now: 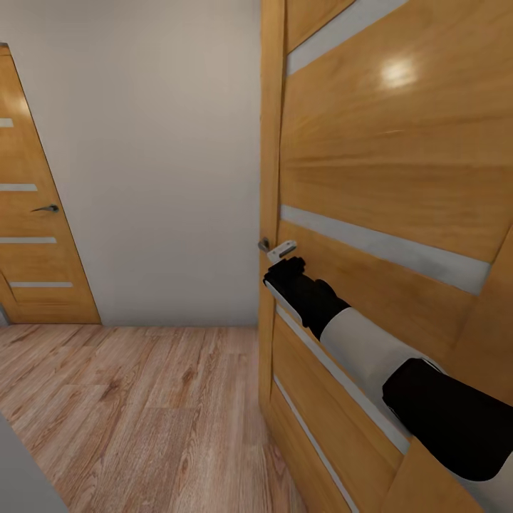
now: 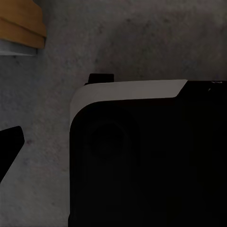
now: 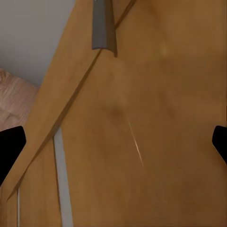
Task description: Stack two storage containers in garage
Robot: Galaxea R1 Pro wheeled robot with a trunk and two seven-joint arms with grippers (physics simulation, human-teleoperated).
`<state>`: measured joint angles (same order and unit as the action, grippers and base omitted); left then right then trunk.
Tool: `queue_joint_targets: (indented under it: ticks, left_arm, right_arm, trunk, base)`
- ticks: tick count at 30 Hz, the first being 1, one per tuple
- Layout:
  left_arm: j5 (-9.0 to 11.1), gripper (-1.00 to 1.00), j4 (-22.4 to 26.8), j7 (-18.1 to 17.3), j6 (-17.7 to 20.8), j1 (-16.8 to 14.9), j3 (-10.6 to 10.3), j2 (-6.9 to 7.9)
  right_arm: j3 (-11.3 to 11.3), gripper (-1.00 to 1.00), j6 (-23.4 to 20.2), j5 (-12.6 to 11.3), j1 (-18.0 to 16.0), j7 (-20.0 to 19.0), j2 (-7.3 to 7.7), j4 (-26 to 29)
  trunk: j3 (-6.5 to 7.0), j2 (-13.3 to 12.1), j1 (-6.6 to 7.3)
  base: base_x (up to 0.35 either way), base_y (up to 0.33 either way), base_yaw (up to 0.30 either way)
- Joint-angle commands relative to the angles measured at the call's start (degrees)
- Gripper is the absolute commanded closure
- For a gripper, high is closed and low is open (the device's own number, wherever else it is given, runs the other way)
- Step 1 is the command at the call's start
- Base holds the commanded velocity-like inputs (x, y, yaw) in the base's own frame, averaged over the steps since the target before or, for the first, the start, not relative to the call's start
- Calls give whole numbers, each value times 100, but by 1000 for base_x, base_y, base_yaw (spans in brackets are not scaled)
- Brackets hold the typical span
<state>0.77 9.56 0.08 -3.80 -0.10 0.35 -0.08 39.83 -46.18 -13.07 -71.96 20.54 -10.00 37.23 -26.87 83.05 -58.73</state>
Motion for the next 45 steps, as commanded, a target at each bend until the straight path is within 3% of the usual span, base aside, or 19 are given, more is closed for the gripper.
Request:
queue_joint_targets:
  ticks: [1,10,20,35,45]
  left_arm:
    - [9,-100,3,1,-15,1,5,-1]
    - [10,-100,4,2,-14,1,1,-1]
    - [13,-100,3,1,13,1,2,-1]
    - [10,-100,2,1,15,1,1,-1]
    - [10,-100,6,1,2,1,9,-1]
  right_arm:
    - [18,-100,-71,141,-9,90,0,-2]
    - [31,-100,-105,168,-11,169,0,286]
    - [56,-100,-293,105,-5,85,0,1184]
    - [67,-100,-338,92,-3,87,0,1260]
    - [60,-100,-339,77,-3,72,0,1252]
  trunk:
    - [-6,3,0]
    - [-6,3,0]
    - [-6,3,0]
    - [-6,3,0]
    - [-6,3,0]
  base:
    - [0,0,0]
    - [0,0,0]
    - [116,0,0]
    - [308,0,0]
    - [43,0,0]
